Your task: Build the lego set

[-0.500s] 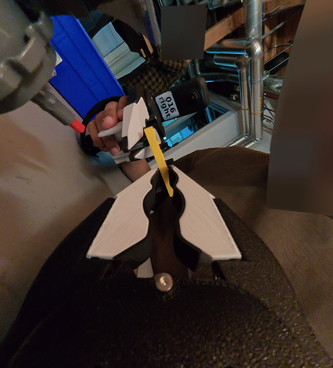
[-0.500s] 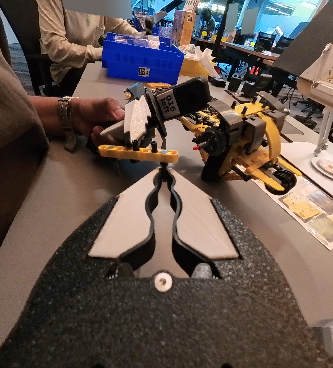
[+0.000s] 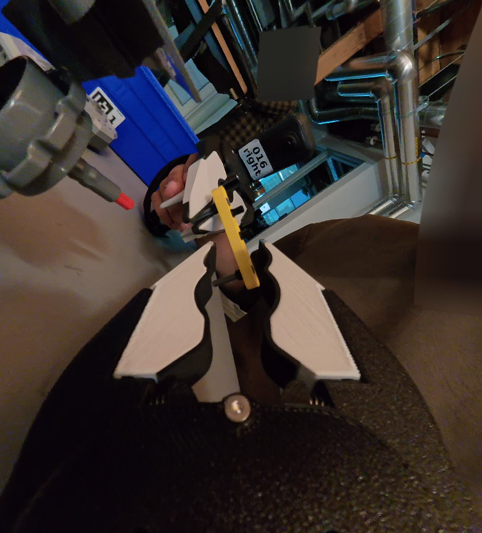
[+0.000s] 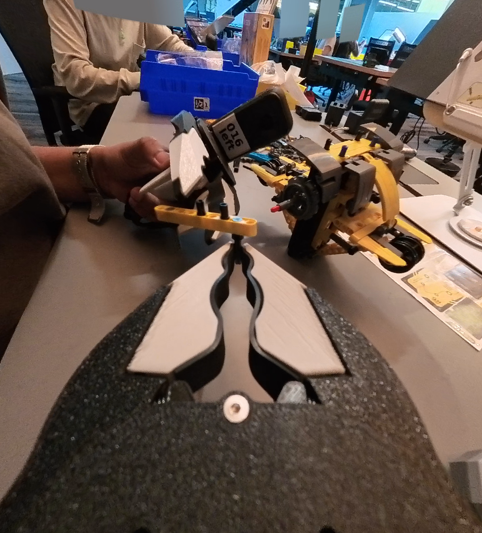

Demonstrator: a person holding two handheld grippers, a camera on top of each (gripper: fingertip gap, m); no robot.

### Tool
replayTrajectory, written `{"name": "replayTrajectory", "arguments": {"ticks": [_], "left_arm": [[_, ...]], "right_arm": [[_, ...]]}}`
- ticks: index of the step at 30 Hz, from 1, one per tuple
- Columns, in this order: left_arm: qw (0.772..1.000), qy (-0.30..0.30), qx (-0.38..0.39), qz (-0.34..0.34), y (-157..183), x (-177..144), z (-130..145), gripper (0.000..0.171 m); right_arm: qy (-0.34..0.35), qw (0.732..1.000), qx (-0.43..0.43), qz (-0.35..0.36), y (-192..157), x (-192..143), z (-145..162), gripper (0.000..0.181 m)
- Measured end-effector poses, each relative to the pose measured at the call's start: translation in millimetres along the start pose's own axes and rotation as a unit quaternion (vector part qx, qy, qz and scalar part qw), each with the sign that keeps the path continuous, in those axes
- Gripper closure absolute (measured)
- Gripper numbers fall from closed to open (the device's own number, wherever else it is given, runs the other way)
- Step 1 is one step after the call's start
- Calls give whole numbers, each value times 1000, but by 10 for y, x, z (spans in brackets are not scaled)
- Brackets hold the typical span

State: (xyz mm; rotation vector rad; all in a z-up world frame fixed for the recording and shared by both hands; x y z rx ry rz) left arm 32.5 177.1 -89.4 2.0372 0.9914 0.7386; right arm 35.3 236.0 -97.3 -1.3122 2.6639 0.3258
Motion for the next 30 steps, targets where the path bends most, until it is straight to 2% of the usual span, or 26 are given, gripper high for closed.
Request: {"name": "replayTrajectory", "arguments": {"ticks": [18, 24, 30], "left_arm": [[997, -22, 40, -61, -90, 18, 38, 144], [992, -21, 65, -110, -162, -25, 19, 158], [990, -5, 58, -130, -212, -94, -23, 161]], "right_arm": [[-8, 1000, 13, 19, 78, -10, 27, 179], [-29, 999, 33, 32, 149, -1, 87, 179], [-36, 998, 52, 21, 154, 1, 108, 179]]}}
Point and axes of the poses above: each gripper's, where its closed fingertips meet, x out along the fingers, z out of its underside, y = z × x across the jaws, the point moved 3 cm from there along -x, back along the fingers, and after that the axes turned 2 degrees about z, right-handed, at the moved point
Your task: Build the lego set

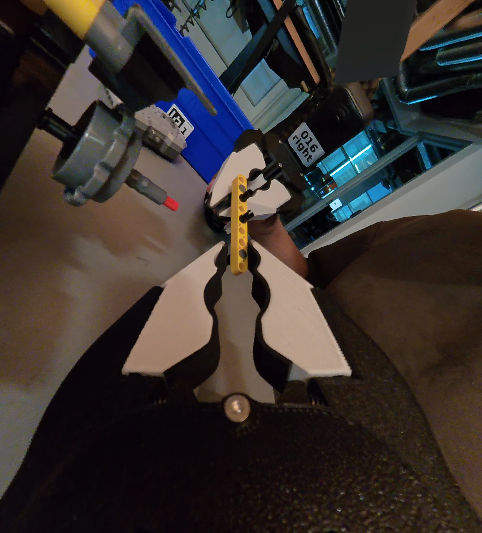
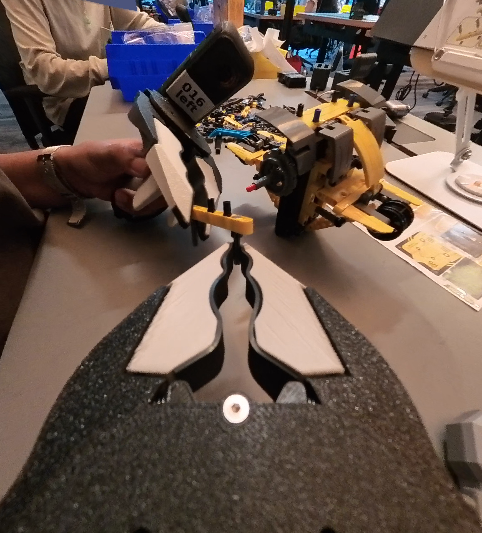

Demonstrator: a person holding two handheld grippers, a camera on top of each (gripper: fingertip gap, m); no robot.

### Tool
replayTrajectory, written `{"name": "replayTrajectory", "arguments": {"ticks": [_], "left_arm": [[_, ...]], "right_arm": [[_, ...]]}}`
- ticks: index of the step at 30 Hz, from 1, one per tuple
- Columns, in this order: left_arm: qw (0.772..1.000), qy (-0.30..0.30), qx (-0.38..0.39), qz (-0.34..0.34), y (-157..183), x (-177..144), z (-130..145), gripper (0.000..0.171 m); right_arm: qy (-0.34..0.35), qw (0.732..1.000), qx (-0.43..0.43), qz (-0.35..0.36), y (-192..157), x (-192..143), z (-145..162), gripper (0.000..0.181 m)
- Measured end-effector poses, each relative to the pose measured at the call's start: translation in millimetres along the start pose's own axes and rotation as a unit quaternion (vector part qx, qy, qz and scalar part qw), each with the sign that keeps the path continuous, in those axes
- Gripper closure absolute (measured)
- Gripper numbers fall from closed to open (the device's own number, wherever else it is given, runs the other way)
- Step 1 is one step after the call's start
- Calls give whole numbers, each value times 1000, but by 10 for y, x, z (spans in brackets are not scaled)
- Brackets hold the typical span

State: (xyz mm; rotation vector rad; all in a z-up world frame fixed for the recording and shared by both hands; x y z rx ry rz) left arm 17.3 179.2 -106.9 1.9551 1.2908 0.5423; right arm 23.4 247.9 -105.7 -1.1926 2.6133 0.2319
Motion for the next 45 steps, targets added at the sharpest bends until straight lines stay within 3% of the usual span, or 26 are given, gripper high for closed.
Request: {"name": "replayTrajectory", "arguments": {"ticks": [9, 15, 18, 26, 36, 45], "left_arm": [[1000, 10, -27, 11, -25, -40, -16, 162], [998, 19, -51, 24, -36, -58, -26, 164], [997, 22, -68, 28, -55, -74, -25, 165], [997, 3, -77, 13, -98, -55, 28, 166], [997, -9, -76, 8, -114, -24, 53, 166], [997, -17, -74, 4, -121, -7, 70, 166]], "right_arm": [[-3, 1000, -3, -3, -21, 9, 5, 177], [5, 999, 18, 37, 112, -9, -12, 136], [26, 998, -6, 62, 140, -43, -62, 130], [-8, 988, -128, 88, 2, 66, 1, 141], [10, 987, -137, 87, -17, 32, -41, 142], [1, 987, -139, 83, -15, 29, -12, 158]]}}
Point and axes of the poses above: each gripper's, where its closed fingertips meet, x out along the fingers, z out of its underside, y = z × x across the jaws, the point moved 3 cm from there along -x, back along the fingers, and after that the axes turned 2 degrees about z, right-handed, at the moved point
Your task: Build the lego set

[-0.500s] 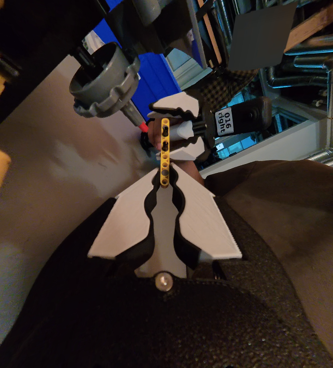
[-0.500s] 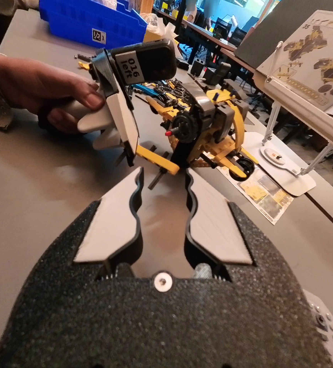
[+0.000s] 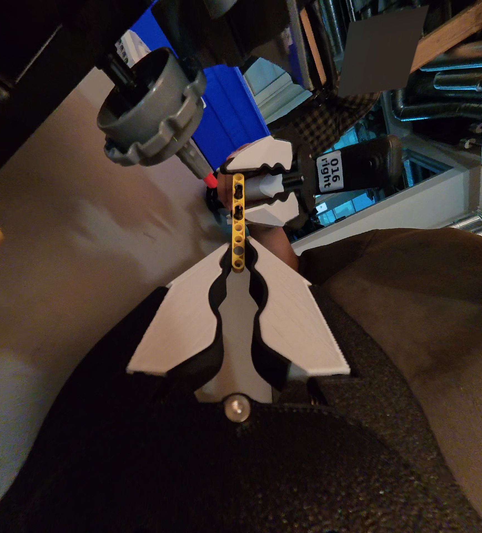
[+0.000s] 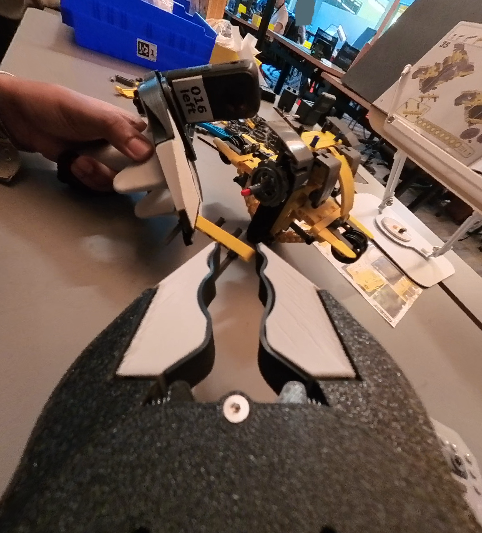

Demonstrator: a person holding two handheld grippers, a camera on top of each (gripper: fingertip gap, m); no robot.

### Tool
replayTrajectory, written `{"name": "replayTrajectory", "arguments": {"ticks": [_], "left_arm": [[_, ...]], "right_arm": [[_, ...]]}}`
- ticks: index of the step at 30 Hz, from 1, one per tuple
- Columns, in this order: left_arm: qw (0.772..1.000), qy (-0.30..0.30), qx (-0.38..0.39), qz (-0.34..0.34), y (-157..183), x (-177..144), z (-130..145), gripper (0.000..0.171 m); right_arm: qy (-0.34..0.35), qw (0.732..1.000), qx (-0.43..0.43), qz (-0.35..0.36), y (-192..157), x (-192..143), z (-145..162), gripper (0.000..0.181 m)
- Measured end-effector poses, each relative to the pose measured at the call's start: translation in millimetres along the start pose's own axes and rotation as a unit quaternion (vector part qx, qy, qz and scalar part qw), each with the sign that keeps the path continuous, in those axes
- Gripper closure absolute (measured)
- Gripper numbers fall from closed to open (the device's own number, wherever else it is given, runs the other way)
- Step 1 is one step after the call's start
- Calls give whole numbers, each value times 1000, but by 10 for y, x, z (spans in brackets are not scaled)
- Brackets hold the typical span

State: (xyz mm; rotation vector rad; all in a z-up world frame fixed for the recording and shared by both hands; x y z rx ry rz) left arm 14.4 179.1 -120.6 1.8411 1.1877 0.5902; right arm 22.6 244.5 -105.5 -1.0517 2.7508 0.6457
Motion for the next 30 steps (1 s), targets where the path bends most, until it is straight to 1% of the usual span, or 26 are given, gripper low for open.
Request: {"name": "replayTrajectory", "arguments": {"ticks": [8, 16, 20, 27, 30], "left_arm": [[1000, 3, 0, -6, -17, -2, -5, 164], [999, 24, 20, -35, -50, -54, -65, 154], [998, 29, 34, -50, -59, -69, -82, 151], [995, 42, 70, -66, -22, -91, -127, 147], [989, 63, 111, -76, 52, -138, -192, 150]], "right_arm": [[-17, 1000, 14, -9, 0, 25, 42, 159], [-39, 999, 25, -16, 4, 34, 100, 159], [-43, 998, 29, -18, 8, 34, 111, 159], [-49, 998, 33, -23, 0, 39, 127, 160], [-53, 998, 36, -25, -2, 42, 139, 163]]}}
Point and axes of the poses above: each gripper's, where its closed fingertips meet, x out along the fingers, z out of its underside, y = z × x across the jaws, the point moved 3 cm from there along -x, back along the fingers, and after that the axes turned 2 degrees about z, right-handed, at the moved point
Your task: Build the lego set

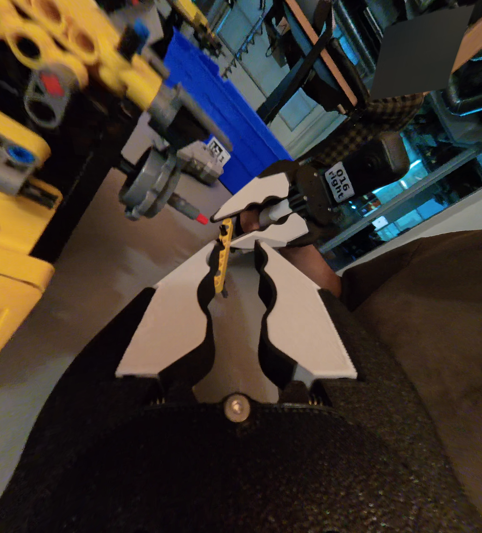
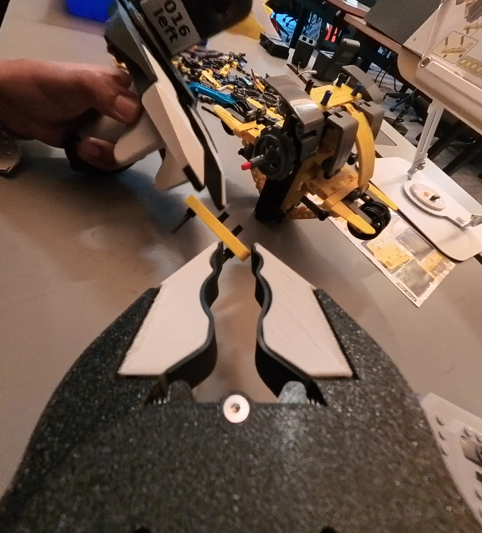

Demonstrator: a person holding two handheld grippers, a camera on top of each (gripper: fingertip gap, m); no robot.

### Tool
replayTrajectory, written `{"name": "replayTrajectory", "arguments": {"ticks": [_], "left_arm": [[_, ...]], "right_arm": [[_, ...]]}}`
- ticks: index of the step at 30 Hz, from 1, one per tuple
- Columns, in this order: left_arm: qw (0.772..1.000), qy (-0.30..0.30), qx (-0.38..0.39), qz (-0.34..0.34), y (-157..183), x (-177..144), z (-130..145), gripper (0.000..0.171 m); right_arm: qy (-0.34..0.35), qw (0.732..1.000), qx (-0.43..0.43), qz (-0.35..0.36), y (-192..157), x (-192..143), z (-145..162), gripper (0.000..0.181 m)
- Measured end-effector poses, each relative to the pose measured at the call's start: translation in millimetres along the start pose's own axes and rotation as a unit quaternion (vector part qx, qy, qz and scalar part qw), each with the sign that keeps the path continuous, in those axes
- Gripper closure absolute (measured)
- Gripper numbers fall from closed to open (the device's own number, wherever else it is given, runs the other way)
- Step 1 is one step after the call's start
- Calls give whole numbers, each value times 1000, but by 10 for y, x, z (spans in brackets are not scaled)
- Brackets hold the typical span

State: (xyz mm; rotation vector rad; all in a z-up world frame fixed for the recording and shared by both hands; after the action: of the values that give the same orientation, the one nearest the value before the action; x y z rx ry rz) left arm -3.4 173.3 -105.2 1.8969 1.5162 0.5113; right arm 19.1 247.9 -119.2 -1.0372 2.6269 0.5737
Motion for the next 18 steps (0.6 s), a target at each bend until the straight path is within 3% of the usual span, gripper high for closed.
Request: {"name": "replayTrajectory", "arguments": {"ticks": [7, 14, 18], "left_arm": [[992, 22, 96, -77, -8, -112, -115, 151], [979, -7, 160, -127, -9, -129, -72, 158], [976, -4, 151, -156, -61, -185, -57, 154]], "right_arm": [[-36, 999, 21, -4, 19, 70, 81, 163], [-155, 984, 85, -38, 59, 301, 339, 164], [-149, 978, 132, -68, 121, 465, 260, 164]]}}
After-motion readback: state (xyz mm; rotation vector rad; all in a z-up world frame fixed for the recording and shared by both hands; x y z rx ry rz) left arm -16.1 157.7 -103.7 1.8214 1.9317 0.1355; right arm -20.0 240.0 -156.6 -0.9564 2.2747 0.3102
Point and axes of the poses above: each gripper's, where its closed fingertips meet, x out along the fingers, z out of its underside, y = z × x across the jaws, the point moved 3 cm from there along -x, back along the fingers, and after that the axes turned 2 degrees about z, right-handed, at the moved point
